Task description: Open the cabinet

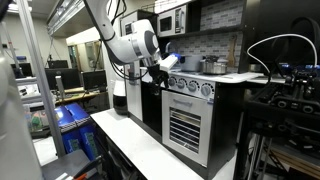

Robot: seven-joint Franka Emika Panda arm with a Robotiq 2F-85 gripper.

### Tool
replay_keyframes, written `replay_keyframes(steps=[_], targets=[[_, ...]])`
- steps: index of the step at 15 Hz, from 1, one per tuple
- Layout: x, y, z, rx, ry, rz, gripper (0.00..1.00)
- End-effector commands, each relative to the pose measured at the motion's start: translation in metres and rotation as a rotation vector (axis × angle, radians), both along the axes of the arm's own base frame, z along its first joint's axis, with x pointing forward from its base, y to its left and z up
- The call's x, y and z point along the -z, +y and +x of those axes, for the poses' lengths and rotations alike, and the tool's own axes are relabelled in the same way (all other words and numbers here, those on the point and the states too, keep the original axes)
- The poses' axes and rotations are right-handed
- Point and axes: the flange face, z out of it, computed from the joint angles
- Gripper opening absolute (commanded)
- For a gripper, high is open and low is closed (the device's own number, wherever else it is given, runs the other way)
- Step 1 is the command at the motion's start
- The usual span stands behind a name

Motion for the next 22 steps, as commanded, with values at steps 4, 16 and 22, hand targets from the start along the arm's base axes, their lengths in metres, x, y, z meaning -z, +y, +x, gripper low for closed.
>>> replay_keyframes(steps=[4,16,22], targets=[[0.027,-0.008,-0.008,0.029,0.071,0.021,1.0],[0.022,-0.011,-0.034,0.085,0.111,0.041,1.0],[0.013,-0.019,-0.072,0.144,0.15,0.055,1.0]])
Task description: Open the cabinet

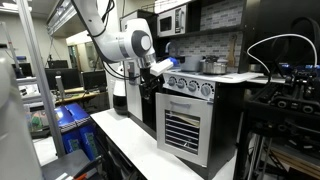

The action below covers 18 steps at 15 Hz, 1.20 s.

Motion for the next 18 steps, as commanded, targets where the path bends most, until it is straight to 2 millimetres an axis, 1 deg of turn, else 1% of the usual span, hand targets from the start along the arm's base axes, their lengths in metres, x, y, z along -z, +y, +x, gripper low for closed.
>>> replay_keyframes(steps=[1,9,12,14,15,16,18], targets=[[0.005,-0.012,-0.033,0.016,0.066,-0.016,1.0],[0.0,-0.026,-0.073,0.041,0.144,-0.061,1.0],[-0.003,-0.036,-0.087,0.062,0.183,-0.087,1.0],[-0.006,-0.047,-0.097,0.087,0.206,-0.102,1.0],[-0.009,-0.052,-0.098,0.1,0.221,-0.11,1.0],[-0.015,-0.055,-0.089,0.12,0.234,-0.124,1.0],[-0.019,-0.067,-0.094,0.15,0.266,-0.137,1.0]])
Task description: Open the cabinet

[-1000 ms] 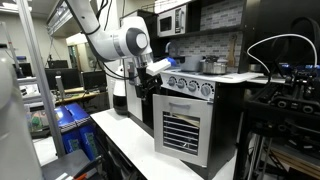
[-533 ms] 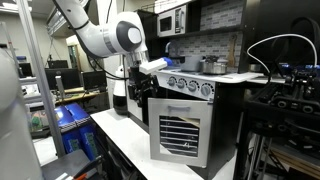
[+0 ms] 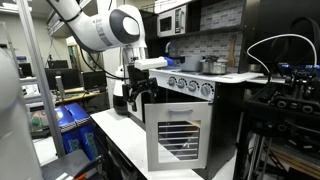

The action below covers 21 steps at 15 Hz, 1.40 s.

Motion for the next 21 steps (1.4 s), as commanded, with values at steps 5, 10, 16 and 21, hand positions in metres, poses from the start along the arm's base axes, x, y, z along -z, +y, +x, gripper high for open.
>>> replay_keyframes(steps=[5,10,16,21], targets=[[-0.01,-0.046,-0.01,0.104,0.106,-0.066,1.0],[-0.016,-0.06,-0.017,0.121,0.137,-0.104,1.0],[-0.061,-0.052,-0.015,0.151,-0.019,-0.07,1.0],[-0.077,-0.031,0.023,0.41,-0.16,0.072,1.0]])
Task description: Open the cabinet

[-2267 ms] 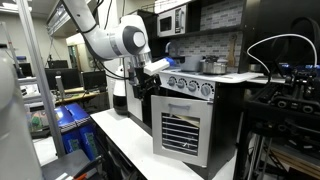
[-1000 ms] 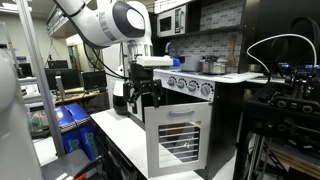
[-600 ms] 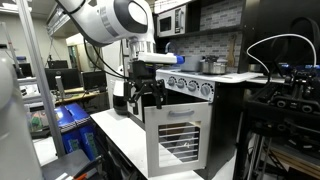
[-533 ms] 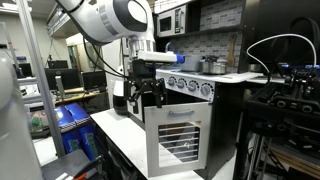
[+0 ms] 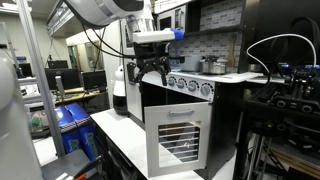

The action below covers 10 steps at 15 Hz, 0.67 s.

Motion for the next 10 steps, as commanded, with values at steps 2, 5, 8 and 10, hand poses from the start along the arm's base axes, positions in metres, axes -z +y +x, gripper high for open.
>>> replay_keyframes(steps=[2,5,8,10], targets=[[0.008,0.024,0.036,0.179,-0.143,0.106,1.0],[0.034,0.033,0.052,0.203,-0.208,0.145,1.0],[0.067,0.036,0.061,0.207,-0.205,0.17,1.0],[0.086,0.034,0.06,0.197,-0.163,0.159,1.0]])
